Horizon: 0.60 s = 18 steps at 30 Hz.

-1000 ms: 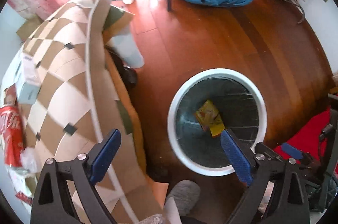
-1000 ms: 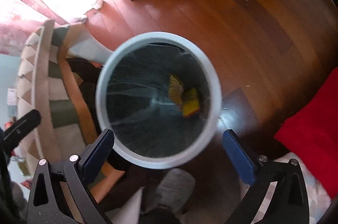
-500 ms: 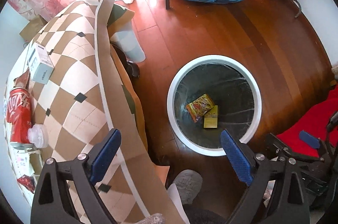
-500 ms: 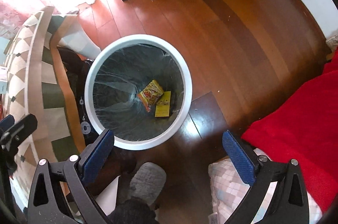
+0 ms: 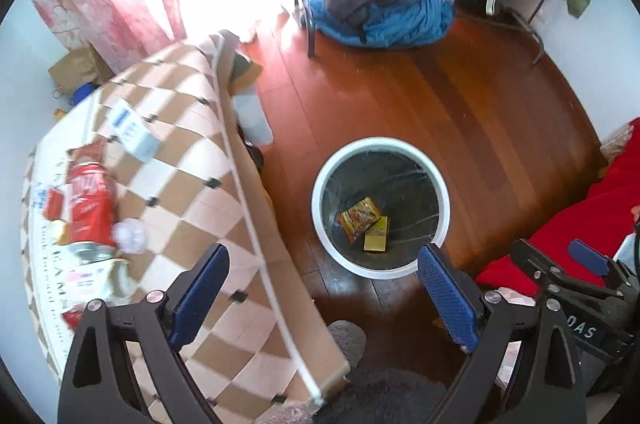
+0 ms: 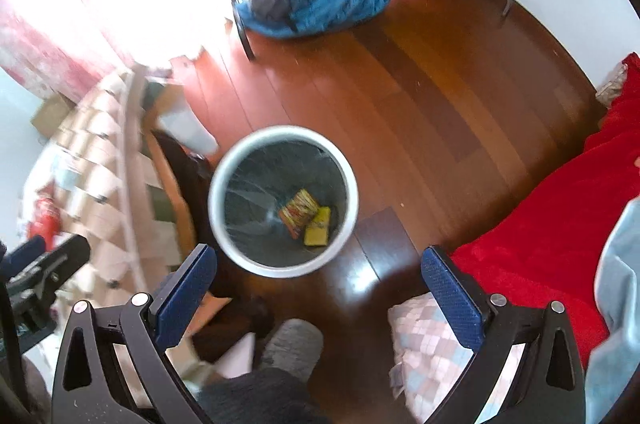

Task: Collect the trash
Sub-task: 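Move both tools back over the table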

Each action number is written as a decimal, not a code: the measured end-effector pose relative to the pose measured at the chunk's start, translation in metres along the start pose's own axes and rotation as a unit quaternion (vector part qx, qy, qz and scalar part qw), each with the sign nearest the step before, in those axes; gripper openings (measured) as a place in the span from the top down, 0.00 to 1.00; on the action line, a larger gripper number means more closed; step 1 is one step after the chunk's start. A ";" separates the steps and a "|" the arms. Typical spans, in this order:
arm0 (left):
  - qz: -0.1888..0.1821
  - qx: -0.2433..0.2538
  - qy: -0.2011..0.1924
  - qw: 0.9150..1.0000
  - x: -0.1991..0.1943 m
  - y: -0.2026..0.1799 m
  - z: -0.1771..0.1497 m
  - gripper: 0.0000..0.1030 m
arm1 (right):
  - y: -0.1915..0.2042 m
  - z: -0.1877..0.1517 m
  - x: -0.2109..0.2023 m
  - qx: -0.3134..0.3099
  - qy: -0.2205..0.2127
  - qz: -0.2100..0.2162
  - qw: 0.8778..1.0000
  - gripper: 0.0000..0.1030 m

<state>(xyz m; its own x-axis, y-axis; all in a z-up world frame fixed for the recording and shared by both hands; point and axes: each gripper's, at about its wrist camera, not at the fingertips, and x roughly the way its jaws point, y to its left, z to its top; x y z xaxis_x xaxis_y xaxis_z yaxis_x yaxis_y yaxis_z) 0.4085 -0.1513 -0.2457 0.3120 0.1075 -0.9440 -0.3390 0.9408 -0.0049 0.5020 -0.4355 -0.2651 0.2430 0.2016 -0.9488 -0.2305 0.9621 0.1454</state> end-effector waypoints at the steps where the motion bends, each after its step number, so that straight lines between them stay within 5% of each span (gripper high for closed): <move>1: 0.001 -0.002 -0.007 1.000 -0.009 0.003 -0.001 0.06 | 0.003 -0.001 -0.011 0.002 -0.008 0.009 1.000 0.00; 9: 0.013 -0.062 -0.081 0.995 -0.095 0.091 -0.028 0.06 | 0.093 -0.020 -0.094 -0.042 -0.044 0.092 0.994 0.00; 14: 0.080 -0.128 -0.081 0.985 -0.103 0.194 -0.074 0.06 | 0.198 -0.038 -0.084 -0.108 0.001 0.135 0.985 0.00; 18: 0.107 -0.201 -0.047 0.973 -0.073 0.286 -0.125 0.08 | 0.286 -0.048 -0.051 -0.156 0.040 0.146 0.976 0.00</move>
<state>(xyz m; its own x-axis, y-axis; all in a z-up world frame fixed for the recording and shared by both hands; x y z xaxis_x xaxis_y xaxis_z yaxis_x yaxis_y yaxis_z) 0.1778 0.0694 -0.2199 0.2696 0.3327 -0.9037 -0.7184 0.6944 0.0413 0.3782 -0.1796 -0.1884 0.0522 0.4319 -0.9004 -0.5571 0.7609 0.3326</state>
